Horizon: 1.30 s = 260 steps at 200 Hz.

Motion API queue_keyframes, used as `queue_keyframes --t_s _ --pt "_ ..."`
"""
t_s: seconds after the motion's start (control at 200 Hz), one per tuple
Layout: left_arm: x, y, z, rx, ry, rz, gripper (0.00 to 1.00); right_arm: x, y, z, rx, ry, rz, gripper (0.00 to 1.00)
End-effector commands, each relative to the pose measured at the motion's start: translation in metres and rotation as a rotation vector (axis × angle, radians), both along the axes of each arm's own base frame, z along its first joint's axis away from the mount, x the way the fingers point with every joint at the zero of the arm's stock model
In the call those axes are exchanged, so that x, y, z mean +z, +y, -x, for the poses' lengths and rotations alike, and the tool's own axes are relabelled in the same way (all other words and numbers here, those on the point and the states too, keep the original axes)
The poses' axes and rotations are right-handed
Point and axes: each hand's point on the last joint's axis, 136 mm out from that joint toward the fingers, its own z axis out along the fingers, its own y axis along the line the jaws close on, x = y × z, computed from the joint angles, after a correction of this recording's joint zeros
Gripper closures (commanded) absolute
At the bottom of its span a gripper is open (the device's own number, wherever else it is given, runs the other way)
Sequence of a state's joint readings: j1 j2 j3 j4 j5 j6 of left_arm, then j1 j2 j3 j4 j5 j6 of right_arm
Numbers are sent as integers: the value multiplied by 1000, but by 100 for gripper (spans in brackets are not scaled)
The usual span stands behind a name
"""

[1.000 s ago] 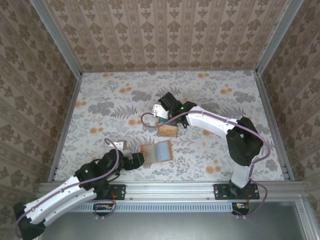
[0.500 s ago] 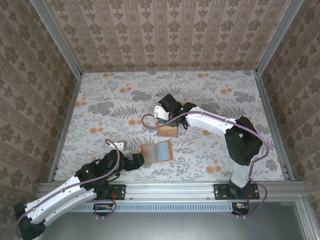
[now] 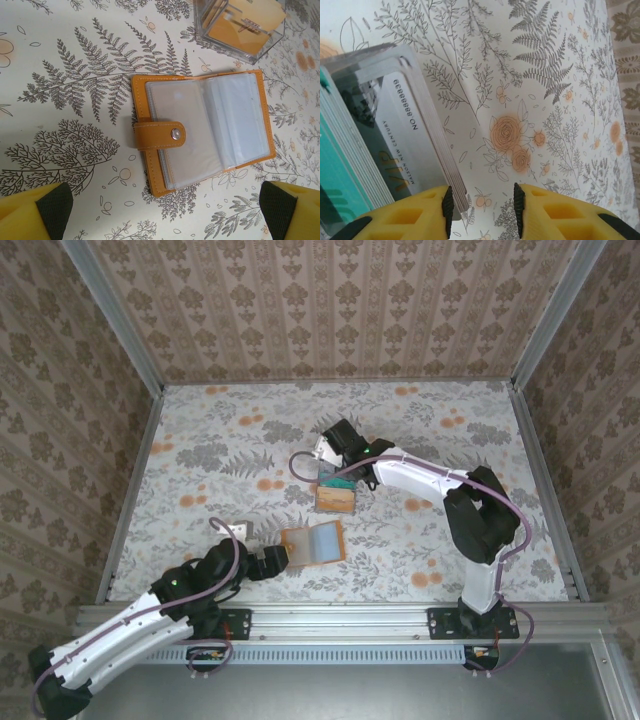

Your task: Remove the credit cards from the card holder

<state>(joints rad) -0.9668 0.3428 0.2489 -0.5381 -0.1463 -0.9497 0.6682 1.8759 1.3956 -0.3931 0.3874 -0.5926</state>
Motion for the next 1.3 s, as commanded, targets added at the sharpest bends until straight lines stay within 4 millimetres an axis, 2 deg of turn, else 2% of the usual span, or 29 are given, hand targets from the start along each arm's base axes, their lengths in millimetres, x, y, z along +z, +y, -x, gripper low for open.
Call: queue_keyframes --t_s 0.0,0.115,0.265,0.36,0.5,0.685,0.88,1.085,1.295 --pt "1 0 -1 7 2 14 0 35 1 -2 -77 -60 -123 56" --pt "0 -4 -2 3 2 25 0 55 5 13 -142 -37 -296 56" --pt "4 -16 -5 -25 -7 53 1 64 20 48 -223 108 -594 53" --pt "3 -21 -8 -29 0 51 3 60 24 68 -301 190 -768 53" --pt "1 -31 -10 -43 20 47 9 39 30 101 -389 354 -910 55" --pt "-3 -43 -14 -53 42 60 15 3 34 144 -419 434 -921 57" --pt "-10 -53 -15 -67 76 52 24 -38 32 171 -513 488 -899 57" --pt "-16 -60 -15 -82 96 32 29 -61 39 185 -537 522 -884 60" --pt "-20 -62 -16 -80 104 22 32 -76 45 188 -552 540 -857 62"
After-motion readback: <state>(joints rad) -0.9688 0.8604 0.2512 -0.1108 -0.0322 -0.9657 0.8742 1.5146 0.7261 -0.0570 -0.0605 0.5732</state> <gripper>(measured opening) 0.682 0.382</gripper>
